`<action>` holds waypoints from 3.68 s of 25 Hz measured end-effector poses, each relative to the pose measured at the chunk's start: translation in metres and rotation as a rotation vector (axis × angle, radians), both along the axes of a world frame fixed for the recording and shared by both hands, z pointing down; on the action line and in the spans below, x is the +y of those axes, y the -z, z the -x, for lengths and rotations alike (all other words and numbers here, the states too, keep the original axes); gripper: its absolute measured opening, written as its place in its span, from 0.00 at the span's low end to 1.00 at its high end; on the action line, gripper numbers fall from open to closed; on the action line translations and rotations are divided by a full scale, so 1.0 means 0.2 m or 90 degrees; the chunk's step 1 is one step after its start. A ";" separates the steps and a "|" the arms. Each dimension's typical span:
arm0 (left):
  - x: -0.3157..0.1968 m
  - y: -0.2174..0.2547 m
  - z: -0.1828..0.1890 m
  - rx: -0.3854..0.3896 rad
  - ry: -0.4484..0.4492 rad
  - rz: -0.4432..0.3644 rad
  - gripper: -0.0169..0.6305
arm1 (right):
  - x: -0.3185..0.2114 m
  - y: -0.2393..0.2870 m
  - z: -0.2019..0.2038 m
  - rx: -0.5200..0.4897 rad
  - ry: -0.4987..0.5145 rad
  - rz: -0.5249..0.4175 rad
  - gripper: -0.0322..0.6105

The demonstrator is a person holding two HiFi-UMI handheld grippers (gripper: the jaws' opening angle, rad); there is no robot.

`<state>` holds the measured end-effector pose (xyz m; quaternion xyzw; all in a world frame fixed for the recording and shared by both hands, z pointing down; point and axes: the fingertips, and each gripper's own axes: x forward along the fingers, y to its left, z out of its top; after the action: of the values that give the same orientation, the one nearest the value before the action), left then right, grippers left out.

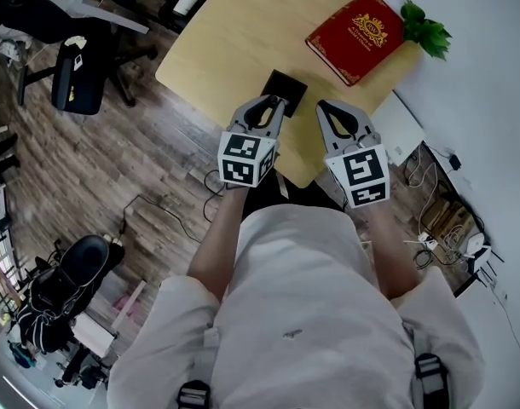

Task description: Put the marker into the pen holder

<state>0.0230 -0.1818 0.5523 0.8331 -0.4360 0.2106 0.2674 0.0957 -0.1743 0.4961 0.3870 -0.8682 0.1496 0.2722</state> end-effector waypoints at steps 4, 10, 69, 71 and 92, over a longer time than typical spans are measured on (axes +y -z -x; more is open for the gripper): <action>0.00 -0.03 -0.01 -0.010 -0.010 0.006 0.12 | 0.01 -0.02 0.01 0.000 0.004 0.006 0.05; -0.02 -0.06 -0.03 -0.025 -0.026 0.008 0.13 | -0.01 -0.02 0.01 0.002 0.004 0.006 0.05; 0.02 0.04 -0.02 -0.096 -0.066 -0.041 0.14 | 0.07 0.06 0.07 -0.017 0.018 -0.017 0.05; 0.03 0.06 -0.01 -0.093 -0.066 -0.046 0.14 | 0.08 0.07 0.08 -0.017 0.016 -0.020 0.05; 0.32 0.29 0.27 -0.048 -0.155 -0.089 0.14 | 0.34 0.28 0.31 0.016 -0.096 -0.078 0.05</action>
<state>-0.0319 -0.1186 0.4945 0.8881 -0.3548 0.2416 0.1646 0.0343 -0.1070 0.4397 0.4694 -0.8404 0.1113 0.2470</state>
